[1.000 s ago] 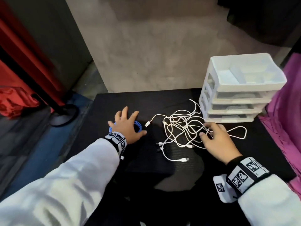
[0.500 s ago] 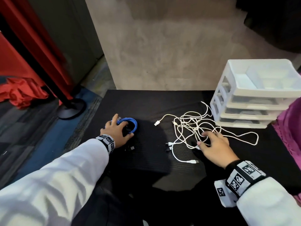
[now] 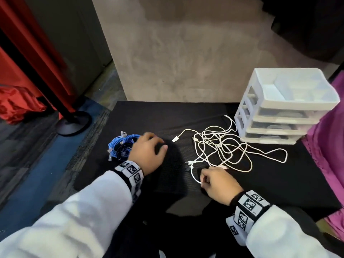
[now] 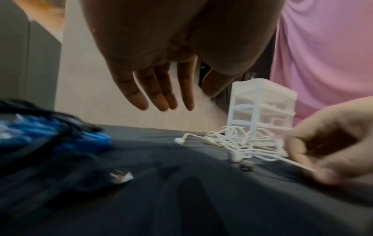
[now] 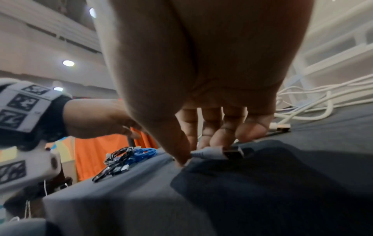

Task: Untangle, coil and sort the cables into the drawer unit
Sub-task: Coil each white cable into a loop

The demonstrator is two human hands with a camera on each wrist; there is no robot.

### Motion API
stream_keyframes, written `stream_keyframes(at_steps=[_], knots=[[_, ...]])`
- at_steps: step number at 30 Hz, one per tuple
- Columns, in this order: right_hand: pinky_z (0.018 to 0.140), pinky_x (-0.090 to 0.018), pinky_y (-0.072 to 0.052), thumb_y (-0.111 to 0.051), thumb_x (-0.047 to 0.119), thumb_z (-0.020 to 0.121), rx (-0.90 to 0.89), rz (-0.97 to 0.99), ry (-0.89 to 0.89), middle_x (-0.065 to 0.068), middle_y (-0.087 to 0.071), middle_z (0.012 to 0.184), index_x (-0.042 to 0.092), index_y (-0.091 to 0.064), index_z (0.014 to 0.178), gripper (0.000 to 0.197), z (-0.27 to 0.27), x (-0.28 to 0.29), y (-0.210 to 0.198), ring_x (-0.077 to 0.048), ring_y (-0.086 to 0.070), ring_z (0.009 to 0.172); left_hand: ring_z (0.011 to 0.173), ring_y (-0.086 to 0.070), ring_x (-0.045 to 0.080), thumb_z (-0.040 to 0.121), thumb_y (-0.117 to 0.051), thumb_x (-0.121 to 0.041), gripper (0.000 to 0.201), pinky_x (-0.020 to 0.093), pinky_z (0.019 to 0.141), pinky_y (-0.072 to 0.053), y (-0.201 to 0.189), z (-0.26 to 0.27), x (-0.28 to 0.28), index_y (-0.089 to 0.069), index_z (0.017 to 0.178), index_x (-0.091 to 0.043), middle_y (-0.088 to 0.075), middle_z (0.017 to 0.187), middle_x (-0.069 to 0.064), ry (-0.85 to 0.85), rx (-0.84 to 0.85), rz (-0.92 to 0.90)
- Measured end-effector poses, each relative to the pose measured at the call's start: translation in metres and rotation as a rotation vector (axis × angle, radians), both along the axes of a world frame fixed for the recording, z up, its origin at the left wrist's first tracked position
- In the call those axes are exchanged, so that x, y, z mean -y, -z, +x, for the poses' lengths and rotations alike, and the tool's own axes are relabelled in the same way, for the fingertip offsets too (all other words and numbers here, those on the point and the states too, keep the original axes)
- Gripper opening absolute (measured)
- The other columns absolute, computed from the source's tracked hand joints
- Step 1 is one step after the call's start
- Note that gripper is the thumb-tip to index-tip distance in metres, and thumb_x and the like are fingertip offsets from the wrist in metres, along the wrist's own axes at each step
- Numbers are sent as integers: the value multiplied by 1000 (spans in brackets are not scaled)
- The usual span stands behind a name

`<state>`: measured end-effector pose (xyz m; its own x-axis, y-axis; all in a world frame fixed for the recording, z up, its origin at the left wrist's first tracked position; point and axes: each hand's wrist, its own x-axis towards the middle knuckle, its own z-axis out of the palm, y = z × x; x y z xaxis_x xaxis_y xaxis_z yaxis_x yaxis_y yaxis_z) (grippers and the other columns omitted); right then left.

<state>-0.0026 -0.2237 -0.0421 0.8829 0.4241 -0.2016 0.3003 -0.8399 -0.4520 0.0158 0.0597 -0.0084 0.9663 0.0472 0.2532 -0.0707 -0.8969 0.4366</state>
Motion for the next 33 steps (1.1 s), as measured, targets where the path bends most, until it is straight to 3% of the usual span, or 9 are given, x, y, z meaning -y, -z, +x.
stream_keyframes(at_steps=[3, 8, 15, 18, 21, 25, 30, 33], knots=[[76, -37, -51, -64, 24, 86, 60, 161, 79, 9, -55, 78, 24, -57, 83, 8, -5, -3, -6, -15, -56, 81, 99, -64, 16, 92, -56, -50, 28, 33, 92, -52, 15, -14, 38, -72, 103, -30, -64, 101, -8, 88, -172, -70], [71, -38, -51, -66, 20, 88, 116, 307, 219, 5, -61, 76, 25, -54, 80, 15, -7, 6, -22, -14, -58, 71, 109, -61, 12, 95, -55, -49, 34, 35, 93, -53, 44, -23, 78, -58, 129, -46, -54, 119, -12, 188, -375, 53], [67, -40, -54, -68, 20, 87, 76, 349, 287, 4, -62, 68, 26, -56, 79, 16, -9, 23, -20, -12, -57, 59, 99, -63, 16, 95, -57, -37, 13, 35, 84, -54, 39, -11, 87, -56, 108, -36, -53, 109, -12, 164, -391, 84], [67, -41, -54, -69, 19, 87, 57, 374, 287, 3, -63, 68, 25, -56, 79, 16, -10, 26, -16, -14, -56, 58, 98, -64, 18, 90, -58, -38, 19, 37, 87, -55, 34, -13, 65, -55, 109, -34, -57, 107, -8, 126, -351, 50], [69, -42, -53, -69, 18, 87, 50, 407, 274, 2, -64, 70, 24, -57, 78, 17, -11, 27, -13, -14, -56, 60, 91, -64, 19, 86, -60, -36, 18, 35, 84, -55, 16, -8, 15, -57, 104, -32, -60, 103, -5, -37, -260, 29], [69, -41, -53, -70, 20, 88, 40, 413, 242, 3, -64, 70, 25, -57, 78, 17, -11, 25, -10, -13, -57, 61, 85, -61, 16, 83, -62, -36, 11, 32, 81, -52, 0, -13, -55, -53, 90, -34, -62, 92, -12, -254, -270, 25], [69, -41, -53, -71, 22, 88, 39, 431, 225, 3, -63, 71, 25, -56, 79, 17, -11, 12, -6, -13, -57, 62, 83, -60, 13, 82, -68, -37, 15, 33, 78, -54, 16, -34, -87, -55, 87, -35, -59, 90, -13, -185, -395, 87], [69, -42, -53, -70, 21, 89, 24, 448, 218, 3, -64, 70, 25, -56, 79, 17, -12, 7, -8, -15, -57, 62, 83, -57, 10, 85, -71, -48, 20, 34, 77, -53, 9, -38, -78, -57, 85, -35, -54, 92, -13, -197, -354, 100]])
